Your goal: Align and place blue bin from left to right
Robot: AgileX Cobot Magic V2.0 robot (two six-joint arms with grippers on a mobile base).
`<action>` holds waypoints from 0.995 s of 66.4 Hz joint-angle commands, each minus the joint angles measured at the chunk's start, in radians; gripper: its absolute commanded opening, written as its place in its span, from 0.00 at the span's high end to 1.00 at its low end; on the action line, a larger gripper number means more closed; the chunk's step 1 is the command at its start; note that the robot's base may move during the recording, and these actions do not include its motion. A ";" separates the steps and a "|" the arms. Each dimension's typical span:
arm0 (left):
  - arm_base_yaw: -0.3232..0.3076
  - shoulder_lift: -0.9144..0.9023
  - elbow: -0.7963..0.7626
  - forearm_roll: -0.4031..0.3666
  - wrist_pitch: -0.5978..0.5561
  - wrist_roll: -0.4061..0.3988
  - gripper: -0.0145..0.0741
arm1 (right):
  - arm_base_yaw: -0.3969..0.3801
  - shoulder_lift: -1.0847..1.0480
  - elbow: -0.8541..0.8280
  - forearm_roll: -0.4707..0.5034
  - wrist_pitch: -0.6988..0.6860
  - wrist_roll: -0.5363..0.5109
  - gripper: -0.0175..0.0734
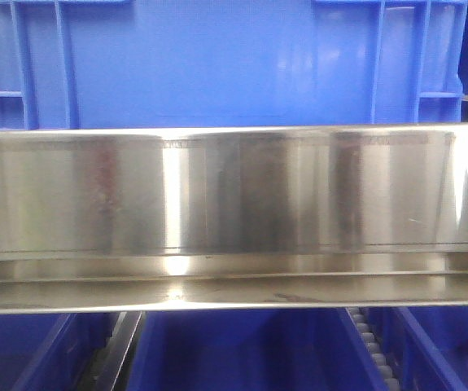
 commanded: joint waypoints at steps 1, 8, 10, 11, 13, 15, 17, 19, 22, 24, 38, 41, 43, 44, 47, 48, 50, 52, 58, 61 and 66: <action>-0.004 0.060 -0.105 0.016 0.114 -0.009 0.50 | 0.000 -0.002 -0.007 -0.008 -0.014 0.001 0.53; -0.006 0.121 -0.172 0.012 0.212 -0.009 0.50 | 0.000 -0.002 -0.007 -0.008 -0.014 0.001 0.53; -0.009 0.133 -0.181 0.010 0.234 -0.009 0.50 | 0.000 -0.002 -0.007 -0.008 -0.014 0.001 0.53; -0.011 0.135 -0.182 0.010 0.237 -0.009 0.50 | 0.000 -0.002 -0.007 -0.008 -0.014 0.001 0.53; -0.013 0.144 -0.182 0.010 0.242 -0.009 0.50 | 0.000 -0.002 -0.007 -0.008 -0.014 0.001 0.53; -0.018 0.151 -0.182 0.010 0.244 -0.009 0.50 | 0.000 -0.002 -0.007 -0.008 -0.014 0.001 0.53; -0.020 0.153 -0.182 0.010 0.246 -0.009 0.50 | 0.000 -0.002 -0.007 -0.008 -0.014 0.001 0.53; -0.022 0.159 -0.182 0.010 0.246 -0.009 0.50 | 0.000 -0.002 -0.007 -0.008 -0.014 0.001 0.53; -0.029 0.164 -0.182 0.013 0.246 -0.009 0.50 | 0.000 -0.002 -0.007 -0.008 -0.014 0.001 0.53; -0.029 0.166 -0.182 0.013 0.246 -0.009 0.50 | 0.000 -0.002 -0.007 -0.008 -0.014 0.001 0.53; -0.029 0.176 -0.182 0.022 0.253 -0.009 0.50 | 0.000 -0.002 -0.007 -0.008 -0.014 0.001 0.53; -0.029 0.178 -0.182 0.022 0.260 -0.009 0.50 | 0.000 -0.002 -0.007 -0.008 -0.014 0.001 0.53; -0.029 0.180 -0.182 0.025 0.264 -0.009 0.50 | 0.000 -0.002 -0.007 -0.008 -0.014 0.001 0.53; -0.029 0.182 -0.182 0.024 0.267 -0.009 0.50 | 0.000 -0.002 -0.007 -0.008 -0.014 0.001 0.53; -0.029 0.187 -0.182 0.032 0.277 -0.009 0.50 | 0.000 -0.002 -0.007 -0.008 -0.014 0.001 0.53; -0.029 0.187 -0.182 0.036 0.280 -0.009 0.50 | 0.000 -0.002 -0.007 -0.008 -0.014 0.001 0.53; -0.029 0.191 -0.182 0.041 0.285 -0.009 0.50 | 0.000 -0.002 -0.007 -0.008 -0.014 0.001 0.53; -0.029 0.195 -0.182 0.043 0.290 -0.009 0.50 | 0.000 -0.002 -0.007 -0.008 -0.014 0.001 0.53; -0.029 0.200 -0.182 0.043 0.297 -0.009 0.50 | 0.000 -0.002 -0.007 -0.008 -0.014 0.001 0.53; -0.029 0.202 -0.182 0.043 0.299 -0.009 0.50 | 0.000 -0.002 -0.007 -0.008 -0.014 0.001 0.53; -0.029 0.202 -0.182 0.043 0.299 -0.009 0.50 | 0.000 -0.002 -0.007 -0.008 -0.014 0.001 0.53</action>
